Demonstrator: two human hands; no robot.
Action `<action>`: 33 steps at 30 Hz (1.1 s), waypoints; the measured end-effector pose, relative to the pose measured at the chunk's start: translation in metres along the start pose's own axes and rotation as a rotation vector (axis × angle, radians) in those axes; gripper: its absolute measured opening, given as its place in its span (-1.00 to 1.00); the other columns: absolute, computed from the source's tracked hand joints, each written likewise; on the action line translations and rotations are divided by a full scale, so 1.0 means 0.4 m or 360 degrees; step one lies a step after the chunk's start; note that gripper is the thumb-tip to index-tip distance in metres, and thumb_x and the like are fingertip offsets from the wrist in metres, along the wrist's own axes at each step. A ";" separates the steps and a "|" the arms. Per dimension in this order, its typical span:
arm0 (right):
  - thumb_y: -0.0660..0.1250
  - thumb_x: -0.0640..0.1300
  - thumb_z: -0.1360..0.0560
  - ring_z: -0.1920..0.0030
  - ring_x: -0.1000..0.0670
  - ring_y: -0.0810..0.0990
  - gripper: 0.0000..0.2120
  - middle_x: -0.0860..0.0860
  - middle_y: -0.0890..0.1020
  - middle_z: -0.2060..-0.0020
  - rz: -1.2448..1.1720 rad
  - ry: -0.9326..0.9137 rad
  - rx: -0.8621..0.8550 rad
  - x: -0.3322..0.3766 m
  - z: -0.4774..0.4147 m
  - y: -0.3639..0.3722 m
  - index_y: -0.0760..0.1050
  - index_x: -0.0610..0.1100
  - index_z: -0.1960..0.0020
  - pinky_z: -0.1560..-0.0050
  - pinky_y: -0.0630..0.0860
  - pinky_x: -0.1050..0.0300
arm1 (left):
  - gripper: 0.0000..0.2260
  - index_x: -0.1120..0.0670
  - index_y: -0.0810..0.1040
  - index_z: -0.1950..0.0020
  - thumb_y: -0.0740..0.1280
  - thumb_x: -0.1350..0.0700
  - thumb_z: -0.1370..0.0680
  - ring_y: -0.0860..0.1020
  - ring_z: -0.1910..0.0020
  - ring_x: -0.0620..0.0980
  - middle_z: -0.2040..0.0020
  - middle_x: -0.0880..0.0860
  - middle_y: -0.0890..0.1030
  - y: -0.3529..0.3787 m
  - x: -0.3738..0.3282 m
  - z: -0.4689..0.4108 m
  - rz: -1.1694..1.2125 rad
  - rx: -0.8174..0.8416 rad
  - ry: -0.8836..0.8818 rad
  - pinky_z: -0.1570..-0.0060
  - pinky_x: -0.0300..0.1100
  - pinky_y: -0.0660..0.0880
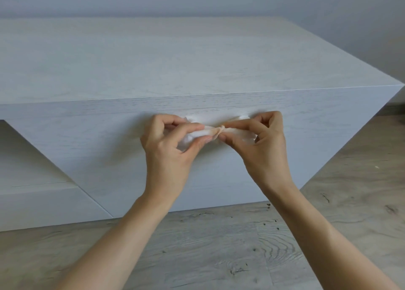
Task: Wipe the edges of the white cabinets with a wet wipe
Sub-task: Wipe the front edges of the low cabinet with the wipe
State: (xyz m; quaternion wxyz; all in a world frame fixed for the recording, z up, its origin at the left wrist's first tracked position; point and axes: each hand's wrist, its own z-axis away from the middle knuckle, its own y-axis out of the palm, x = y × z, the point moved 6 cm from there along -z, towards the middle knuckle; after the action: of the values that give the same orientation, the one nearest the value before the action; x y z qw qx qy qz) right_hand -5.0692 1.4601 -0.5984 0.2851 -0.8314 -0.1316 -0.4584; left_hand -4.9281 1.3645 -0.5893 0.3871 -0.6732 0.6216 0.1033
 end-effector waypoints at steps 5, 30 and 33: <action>0.52 0.09 -0.24 0.07 0.22 0.37 -0.76 0.11 0.33 0.10 0.0068 0.0025 -0.0004 -0.011 -0.004 -0.015 0.62 0.10 0.11 0.08 0.29 0.54 | -0.82 0.08 0.67 0.09 0.49 0.06 -0.35 0.46 0.10 0.00 0.09 0.02 0.40 0.008 0.008 -0.002 0.0102 0.0029 -0.0024 0.05 -0.39 0.36; 0.48 -0.16 -0.36 0.23 0.17 0.47 -0.69 0.12 0.48 0.25 0.0274 -0.0327 -0.0085 -0.019 0.019 -0.058 0.56 -0.10 -0.09 0.25 0.39 0.36 | -0.82 0.12 0.68 0.12 0.50 0.10 -0.32 0.40 0.16 -0.06 0.12 0.03 0.40 0.006 0.004 -0.012 -0.0055 0.0053 0.0151 0.11 -0.19 0.42; 0.45 -0.19 -0.39 0.30 -0.02 0.48 -0.77 -0.07 0.49 0.29 0.0418 -0.0552 -0.0170 0.036 0.033 -0.022 0.60 -0.20 -0.03 0.34 0.44 0.16 | -0.80 0.16 0.67 0.05 0.46 0.16 -0.36 0.37 0.24 -0.15 0.21 0.05 0.42 -0.016 0.007 -0.015 -0.0074 0.0093 0.0265 0.21 -0.45 0.32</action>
State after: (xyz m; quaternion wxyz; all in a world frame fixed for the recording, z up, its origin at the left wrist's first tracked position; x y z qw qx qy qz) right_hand -5.0565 1.4744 -0.5890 0.2710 -0.9218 -0.0448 -0.2738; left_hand -4.9237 1.3581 -0.5843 0.3558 -0.6820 0.6387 0.0197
